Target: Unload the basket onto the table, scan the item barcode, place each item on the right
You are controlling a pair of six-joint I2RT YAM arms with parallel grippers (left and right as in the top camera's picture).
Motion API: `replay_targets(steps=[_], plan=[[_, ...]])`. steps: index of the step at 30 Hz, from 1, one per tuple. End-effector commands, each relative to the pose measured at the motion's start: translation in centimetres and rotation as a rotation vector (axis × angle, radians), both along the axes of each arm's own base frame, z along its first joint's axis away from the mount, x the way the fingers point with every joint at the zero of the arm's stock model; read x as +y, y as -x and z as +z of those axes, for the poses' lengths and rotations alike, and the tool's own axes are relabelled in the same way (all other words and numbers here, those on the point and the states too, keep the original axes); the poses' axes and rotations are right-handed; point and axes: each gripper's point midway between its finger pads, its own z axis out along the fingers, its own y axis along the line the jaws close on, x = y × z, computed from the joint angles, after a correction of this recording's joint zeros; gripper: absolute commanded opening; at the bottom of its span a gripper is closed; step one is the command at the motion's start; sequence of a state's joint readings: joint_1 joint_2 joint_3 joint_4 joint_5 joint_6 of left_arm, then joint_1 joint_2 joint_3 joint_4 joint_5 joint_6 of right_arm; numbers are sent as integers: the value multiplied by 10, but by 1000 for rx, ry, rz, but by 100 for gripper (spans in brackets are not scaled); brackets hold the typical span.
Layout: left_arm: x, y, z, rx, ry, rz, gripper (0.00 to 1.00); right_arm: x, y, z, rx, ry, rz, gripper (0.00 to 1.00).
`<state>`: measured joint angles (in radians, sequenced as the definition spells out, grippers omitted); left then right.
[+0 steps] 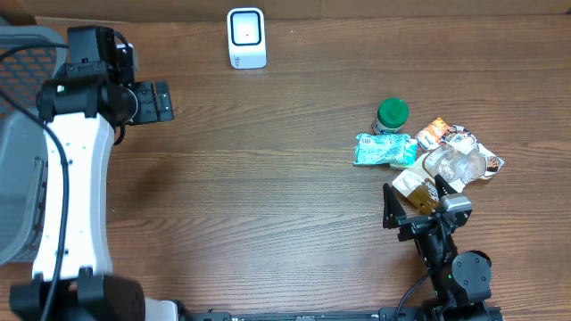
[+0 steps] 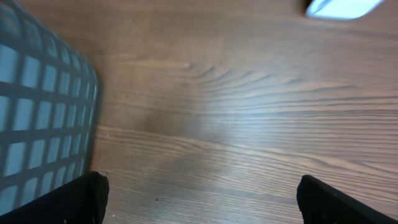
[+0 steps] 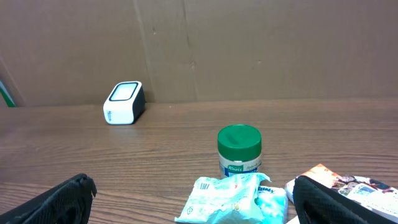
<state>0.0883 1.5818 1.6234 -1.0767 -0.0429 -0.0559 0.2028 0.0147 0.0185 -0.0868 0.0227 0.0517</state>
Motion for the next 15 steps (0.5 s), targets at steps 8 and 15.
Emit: replay_targets(steps=[8,15], plan=[[-24,39,86,-243,-24,-57,99,1,0,-2,-7,6,4,100],[-21,72,90,-273,-92,-78,100,1,0,-2,-7,6,4,100]])
